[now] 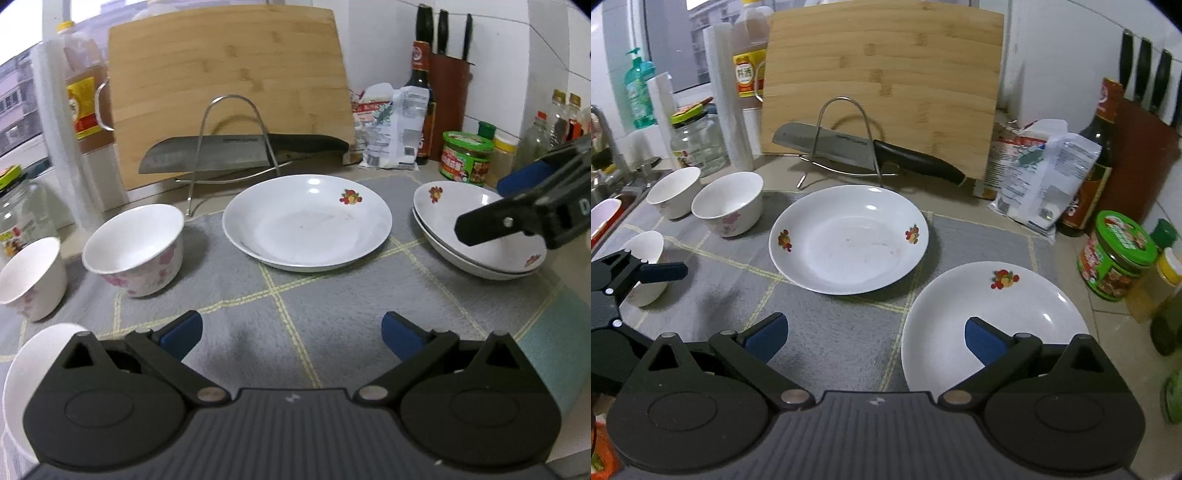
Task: Organize plates and bowls
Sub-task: 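Move both grippers to the remaining white fruit-decal plate on the mat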
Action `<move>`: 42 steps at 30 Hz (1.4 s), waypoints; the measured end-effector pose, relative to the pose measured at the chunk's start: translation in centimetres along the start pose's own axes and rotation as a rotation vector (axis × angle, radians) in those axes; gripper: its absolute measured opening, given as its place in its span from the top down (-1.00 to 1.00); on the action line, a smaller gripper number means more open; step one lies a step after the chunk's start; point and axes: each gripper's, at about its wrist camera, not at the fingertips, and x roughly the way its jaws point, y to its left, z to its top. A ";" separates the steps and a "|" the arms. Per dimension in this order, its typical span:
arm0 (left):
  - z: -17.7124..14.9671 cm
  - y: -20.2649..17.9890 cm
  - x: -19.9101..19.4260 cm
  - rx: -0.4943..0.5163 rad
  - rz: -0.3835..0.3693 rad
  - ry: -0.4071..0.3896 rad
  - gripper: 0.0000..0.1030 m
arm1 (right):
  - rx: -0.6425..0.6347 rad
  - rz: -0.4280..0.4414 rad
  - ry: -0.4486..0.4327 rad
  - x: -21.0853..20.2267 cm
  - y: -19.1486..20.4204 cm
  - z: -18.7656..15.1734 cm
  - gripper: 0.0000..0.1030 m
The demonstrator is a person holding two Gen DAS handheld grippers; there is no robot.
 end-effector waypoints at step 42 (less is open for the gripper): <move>3.0 -1.1 10.7 -0.065 0.006 0.074 -1.00 | -0.169 0.251 0.167 14.8 -5.8 9.4 -1.00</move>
